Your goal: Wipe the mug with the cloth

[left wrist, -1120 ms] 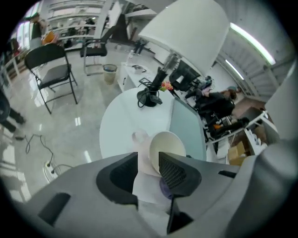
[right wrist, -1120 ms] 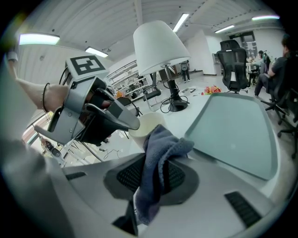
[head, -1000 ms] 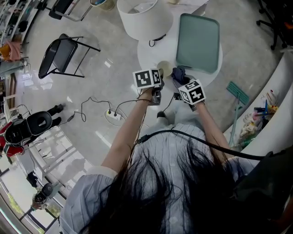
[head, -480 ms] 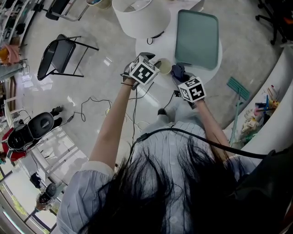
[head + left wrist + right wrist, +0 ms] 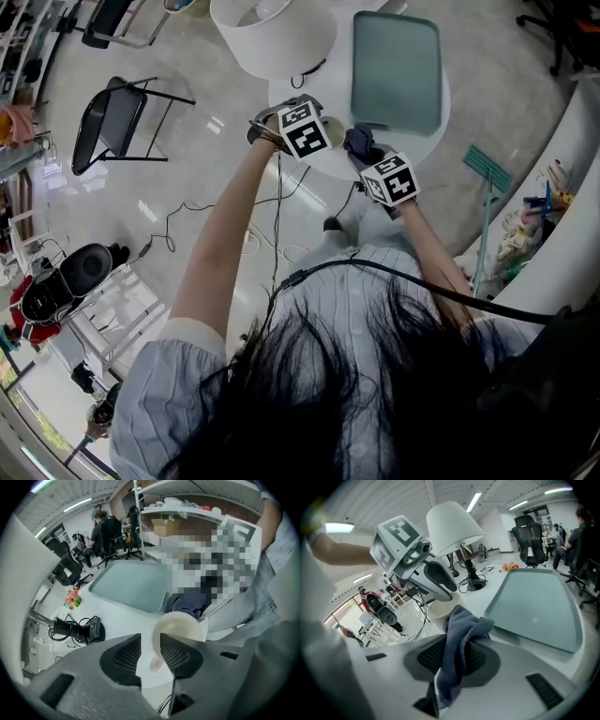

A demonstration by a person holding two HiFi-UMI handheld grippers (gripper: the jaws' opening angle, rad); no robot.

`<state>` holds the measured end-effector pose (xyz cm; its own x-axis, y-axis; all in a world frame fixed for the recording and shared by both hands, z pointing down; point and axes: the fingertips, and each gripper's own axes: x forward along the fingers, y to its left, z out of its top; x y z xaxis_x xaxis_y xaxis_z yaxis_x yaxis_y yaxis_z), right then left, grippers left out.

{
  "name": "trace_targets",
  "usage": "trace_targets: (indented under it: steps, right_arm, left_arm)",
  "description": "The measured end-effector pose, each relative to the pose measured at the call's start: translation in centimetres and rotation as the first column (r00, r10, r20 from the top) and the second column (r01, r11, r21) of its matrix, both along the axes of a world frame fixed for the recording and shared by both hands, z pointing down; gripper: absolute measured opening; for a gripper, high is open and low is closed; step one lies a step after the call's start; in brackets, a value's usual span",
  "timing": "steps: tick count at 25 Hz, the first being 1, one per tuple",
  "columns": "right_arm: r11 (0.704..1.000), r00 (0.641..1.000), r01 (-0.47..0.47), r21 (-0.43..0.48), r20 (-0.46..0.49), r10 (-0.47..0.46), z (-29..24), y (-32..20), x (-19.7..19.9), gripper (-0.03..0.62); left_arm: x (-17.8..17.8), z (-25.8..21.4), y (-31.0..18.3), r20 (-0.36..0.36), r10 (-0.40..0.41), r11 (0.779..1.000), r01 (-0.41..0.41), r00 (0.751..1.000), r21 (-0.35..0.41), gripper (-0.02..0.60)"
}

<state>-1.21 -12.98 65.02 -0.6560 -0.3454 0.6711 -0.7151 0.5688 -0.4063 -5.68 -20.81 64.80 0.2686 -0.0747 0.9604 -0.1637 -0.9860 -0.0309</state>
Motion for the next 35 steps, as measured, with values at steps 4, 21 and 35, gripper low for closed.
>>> trace_targets:
  steps: [4,21,35]
  right_arm:
    - [1.000,1.000,0.002,-0.007,-0.003,-0.002,0.1,-0.1,0.0,0.086]
    - [0.999,0.999,-0.047,-0.015,0.007,0.047,0.4,-1.0,0.4,0.086]
    - [0.998,0.998,-0.058,0.000,0.006,0.058,0.3,-0.9,0.6,0.086]
  left_arm:
    - [0.2,0.4,0.0,-0.004,-0.008,1.000,0.008,1.000,-0.026,0.056]
    - [-1.4,-0.4,-0.4,-0.110,-0.573,0.818,0.560,0.812,-0.131,0.044]
    - [-3.3,-0.1,0.8,-0.120,-0.968,0.251,0.891,0.221,-0.379,0.044]
